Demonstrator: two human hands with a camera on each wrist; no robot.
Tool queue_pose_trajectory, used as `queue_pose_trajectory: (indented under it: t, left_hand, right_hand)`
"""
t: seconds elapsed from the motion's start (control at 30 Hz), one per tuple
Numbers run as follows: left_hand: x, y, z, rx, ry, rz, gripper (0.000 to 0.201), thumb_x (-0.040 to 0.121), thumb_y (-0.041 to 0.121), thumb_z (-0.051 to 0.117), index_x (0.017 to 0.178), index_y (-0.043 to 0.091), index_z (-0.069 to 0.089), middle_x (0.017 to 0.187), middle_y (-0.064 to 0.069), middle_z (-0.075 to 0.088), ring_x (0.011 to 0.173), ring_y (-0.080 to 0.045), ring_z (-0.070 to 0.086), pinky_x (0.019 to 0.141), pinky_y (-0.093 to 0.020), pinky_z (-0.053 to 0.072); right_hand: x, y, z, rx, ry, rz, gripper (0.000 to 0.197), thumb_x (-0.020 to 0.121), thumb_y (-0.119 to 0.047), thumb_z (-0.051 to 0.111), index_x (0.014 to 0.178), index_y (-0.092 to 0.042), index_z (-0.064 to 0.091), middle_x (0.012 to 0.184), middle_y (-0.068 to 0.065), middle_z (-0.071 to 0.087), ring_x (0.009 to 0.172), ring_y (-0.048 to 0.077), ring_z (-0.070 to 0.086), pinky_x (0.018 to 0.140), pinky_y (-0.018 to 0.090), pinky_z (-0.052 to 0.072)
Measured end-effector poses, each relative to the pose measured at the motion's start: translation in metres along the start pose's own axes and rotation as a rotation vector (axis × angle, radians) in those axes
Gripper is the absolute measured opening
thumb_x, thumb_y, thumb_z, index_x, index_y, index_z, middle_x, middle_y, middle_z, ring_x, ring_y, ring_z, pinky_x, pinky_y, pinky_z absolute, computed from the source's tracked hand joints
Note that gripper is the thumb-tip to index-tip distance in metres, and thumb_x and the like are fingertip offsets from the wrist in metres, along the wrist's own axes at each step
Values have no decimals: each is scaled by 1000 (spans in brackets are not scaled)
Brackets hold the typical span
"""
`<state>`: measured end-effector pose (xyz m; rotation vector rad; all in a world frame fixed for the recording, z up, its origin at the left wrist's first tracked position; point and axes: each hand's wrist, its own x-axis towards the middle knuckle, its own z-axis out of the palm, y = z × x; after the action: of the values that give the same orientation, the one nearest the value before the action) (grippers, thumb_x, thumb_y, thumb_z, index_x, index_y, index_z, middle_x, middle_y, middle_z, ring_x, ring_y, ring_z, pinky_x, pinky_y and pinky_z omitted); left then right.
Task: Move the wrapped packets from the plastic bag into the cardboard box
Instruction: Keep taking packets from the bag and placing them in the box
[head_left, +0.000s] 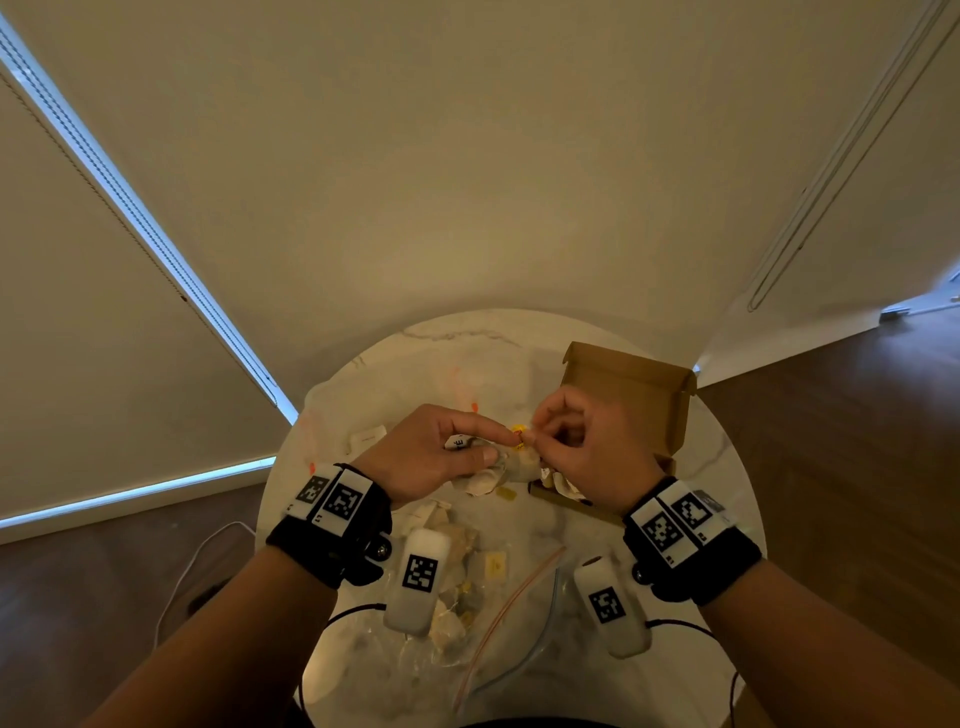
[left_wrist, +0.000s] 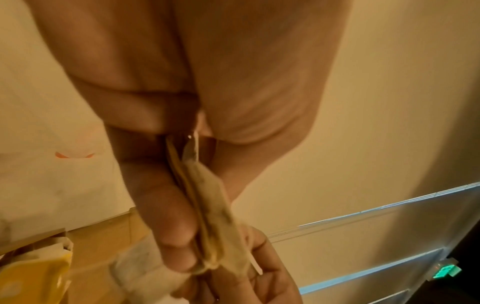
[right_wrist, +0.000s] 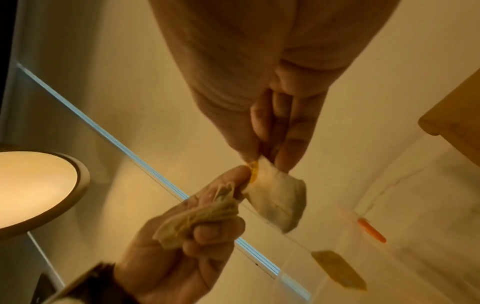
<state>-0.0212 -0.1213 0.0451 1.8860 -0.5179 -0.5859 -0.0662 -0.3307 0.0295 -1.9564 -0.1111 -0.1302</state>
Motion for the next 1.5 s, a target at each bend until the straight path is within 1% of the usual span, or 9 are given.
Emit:
queue_pose_trajectory:
  t: [0.13,0.3,0.5,0.7,0.83,1.07,1.27,1.4,1.5]
  left_hand:
    - [2,0,2,-86,42,-13,21,90,10,66,109,13,74,102,-3,75,95,-13,69,88,-28,54]
    - [3,-4,2,-196,18,-19,20,93,5,60,105,13,75,101,-16,74,94,-25,68,87,-38,53]
    - [-1,-1,3,-382,8,-47,22,91,14,54,103,7,71,78,-9,72,67,-17,65,60,-24,51]
    - [2,-5,4,-391,67,-53,24,93,6,55,111,-2,68,98,-25,70,84,-32,64,64,-26,53]
    - [2,-5,0,-534,86,-92,27,86,12,58,106,0,70,105,-20,71,96,-33,67,86,-42,54]
    - [1,-7,-8,-592,73,-109,35,91,-16,44,103,2,72,112,-23,69,96,-30,69,86,-37,58]
    - [0,-8,-12,-387,135,-85,37,88,-17,52,99,12,73,87,1,76,71,-8,68,64,-19,51]
    - [0,-10,-17,-240,160,-59,35,89,-12,55,103,14,75,109,-4,74,85,-19,66,76,-29,53]
    - [-1,-9,-20,-126,163,-36,34,89,-10,55,105,14,75,114,-3,72,87,-24,67,76,-29,53]
  right_hand:
    - [-10,-4,5,-196,2,-382,21,77,-23,78,97,-19,72,93,-1,58,84,13,57,73,23,48]
    - [-12,-7,19,-340,-99,-533,16,78,-29,76,93,-23,77,93,-2,55,89,17,48,75,25,42]
    - [-10,-17,17,-67,-84,-429,6,80,-12,74,86,-11,76,90,-3,69,84,10,61,72,18,45]
    - [-9,-17,16,46,-105,-375,8,80,-12,75,88,-12,78,89,-1,73,83,11,67,73,24,52]
    - [-9,-16,14,141,-98,-316,14,79,-6,76,90,-14,77,94,-1,75,88,10,69,78,22,52]
    - [-8,-19,11,195,1,-214,9,81,-4,74,86,-11,76,85,0,75,78,14,70,70,25,56]
    - [-4,-20,3,318,89,-61,8,88,-4,66,89,-11,69,74,12,72,57,19,61,54,31,53]
    - [-4,-18,-5,329,64,-41,21,90,-1,61,104,-16,67,72,10,71,53,25,57,53,33,51]
    - [-5,-15,-12,265,33,-30,21,90,-2,61,105,-14,69,72,-1,72,56,7,61,57,21,49]
